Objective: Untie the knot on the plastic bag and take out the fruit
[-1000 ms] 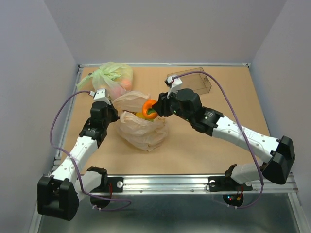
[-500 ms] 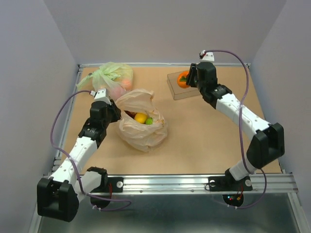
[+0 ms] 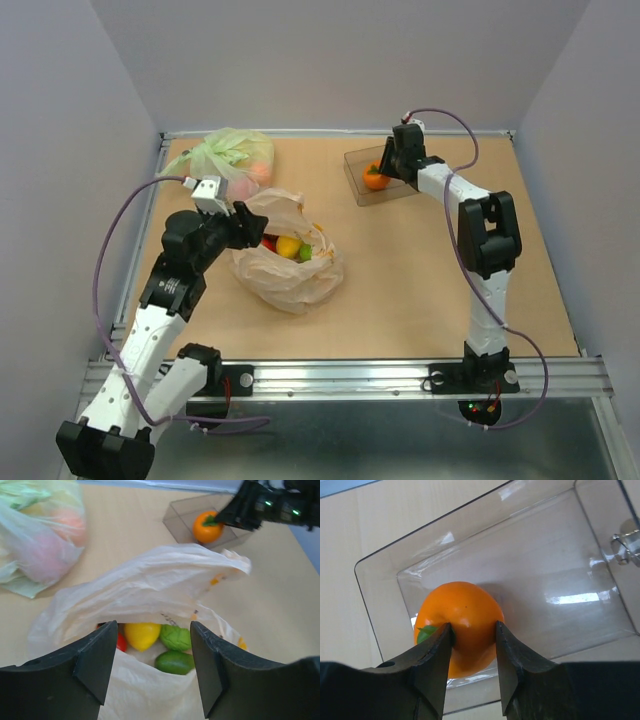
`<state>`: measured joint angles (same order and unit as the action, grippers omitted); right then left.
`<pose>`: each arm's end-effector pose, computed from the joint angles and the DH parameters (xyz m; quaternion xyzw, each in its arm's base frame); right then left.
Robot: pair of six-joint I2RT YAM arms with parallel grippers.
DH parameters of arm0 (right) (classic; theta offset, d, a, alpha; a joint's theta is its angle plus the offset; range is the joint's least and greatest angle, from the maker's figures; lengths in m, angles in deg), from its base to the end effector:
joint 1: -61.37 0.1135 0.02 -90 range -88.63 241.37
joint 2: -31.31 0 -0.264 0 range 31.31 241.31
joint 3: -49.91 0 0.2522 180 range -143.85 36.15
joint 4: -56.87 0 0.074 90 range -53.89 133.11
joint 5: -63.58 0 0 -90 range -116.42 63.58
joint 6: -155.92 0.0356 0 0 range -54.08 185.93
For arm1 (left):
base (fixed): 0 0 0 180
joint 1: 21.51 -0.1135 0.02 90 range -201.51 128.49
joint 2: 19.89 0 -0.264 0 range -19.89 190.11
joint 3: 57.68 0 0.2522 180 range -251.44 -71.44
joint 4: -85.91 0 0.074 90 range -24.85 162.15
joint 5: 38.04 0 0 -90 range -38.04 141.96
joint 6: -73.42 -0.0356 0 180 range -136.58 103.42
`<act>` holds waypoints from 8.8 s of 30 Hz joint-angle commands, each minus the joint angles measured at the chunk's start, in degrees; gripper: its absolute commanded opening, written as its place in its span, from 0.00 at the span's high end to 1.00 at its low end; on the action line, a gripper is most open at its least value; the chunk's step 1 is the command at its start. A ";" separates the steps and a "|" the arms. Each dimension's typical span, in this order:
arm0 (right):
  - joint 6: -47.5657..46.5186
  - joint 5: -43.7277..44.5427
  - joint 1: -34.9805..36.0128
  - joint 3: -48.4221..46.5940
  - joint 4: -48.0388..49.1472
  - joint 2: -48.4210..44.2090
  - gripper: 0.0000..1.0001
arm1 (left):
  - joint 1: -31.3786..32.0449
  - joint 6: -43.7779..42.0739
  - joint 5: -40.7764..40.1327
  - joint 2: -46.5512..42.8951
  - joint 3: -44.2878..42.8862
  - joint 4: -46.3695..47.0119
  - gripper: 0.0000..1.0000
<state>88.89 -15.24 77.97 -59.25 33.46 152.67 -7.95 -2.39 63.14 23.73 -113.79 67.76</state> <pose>0.4739 0.1341 0.2222 0.0936 0.8814 0.0724 0.4573 0.1768 -0.0497 0.3394 0.0613 0.7380 -0.2303 0.6313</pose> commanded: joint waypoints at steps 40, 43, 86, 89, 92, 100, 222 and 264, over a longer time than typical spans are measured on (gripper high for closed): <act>0.94 9.99 33.06 26.83 -2.57 -22.83 0.66 | 33.72 25.53 -9.59 3.94 26.53 8.43 0.74; 3.76 13.17 32.09 29.21 -2.74 -24.33 0.90 | 33.72 26.41 -10.74 2.53 26.97 7.63 0.74; 9.49 -4.40 27.78 43.19 8.07 -31.18 0.62 | 10.87 22.92 -25.87 0.93 17.92 6.22 1.00; 5.80 -4.41 28.57 40.91 5.97 -35.38 0.34 | 10.61 14.32 -22.26 6.02 12.39 6.67 1.00; 1.15 -3.80 29.80 37.31 2.10 -39.88 0.23 | 10.61 7.97 -19.01 9.55 6.42 5.09 1.00; -7.66 -3.09 35.95 22.38 -5.03 -43.40 0.24 | 10.61 5.31 -13.56 8.51 6.84 4.47 1.00; -13.48 -4.41 37.09 16.90 1.74 -33.47 0.32 | 8.15 7.60 -6.52 14.92 7.89 2.36 1.00; -6.79 -5.38 43.16 20.86 8.07 -15.81 0.14 | 8.23 21.84 -9.69 9.56 19.06 2.10 1.00</act>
<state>83.40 -18.93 121.60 -33.46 39.08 136.48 0.49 19.14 55.47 34.79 -94.69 69.60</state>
